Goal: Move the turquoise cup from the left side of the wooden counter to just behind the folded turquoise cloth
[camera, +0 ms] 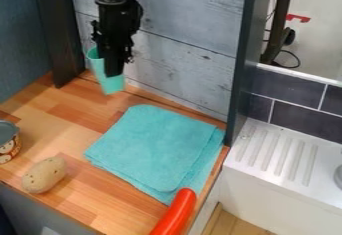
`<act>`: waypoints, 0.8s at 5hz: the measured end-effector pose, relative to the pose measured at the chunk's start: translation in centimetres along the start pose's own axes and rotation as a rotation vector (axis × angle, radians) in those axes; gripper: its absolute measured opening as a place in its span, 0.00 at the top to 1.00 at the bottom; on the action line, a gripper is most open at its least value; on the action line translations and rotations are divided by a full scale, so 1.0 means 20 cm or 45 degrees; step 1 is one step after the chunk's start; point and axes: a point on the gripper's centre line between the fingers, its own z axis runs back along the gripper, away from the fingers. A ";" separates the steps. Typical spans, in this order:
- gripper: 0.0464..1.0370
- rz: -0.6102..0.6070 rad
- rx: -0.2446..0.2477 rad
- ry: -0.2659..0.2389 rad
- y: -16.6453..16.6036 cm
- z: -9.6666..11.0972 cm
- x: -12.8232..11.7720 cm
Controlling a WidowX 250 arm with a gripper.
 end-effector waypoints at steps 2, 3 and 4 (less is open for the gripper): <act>0.93 0.027 0.012 0.088 0.06 -0.13 0.01; 0.93 0.012 -0.005 0.132 0.05 -0.20 0.01; 0.93 0.006 0.016 0.120 0.06 -0.22 0.02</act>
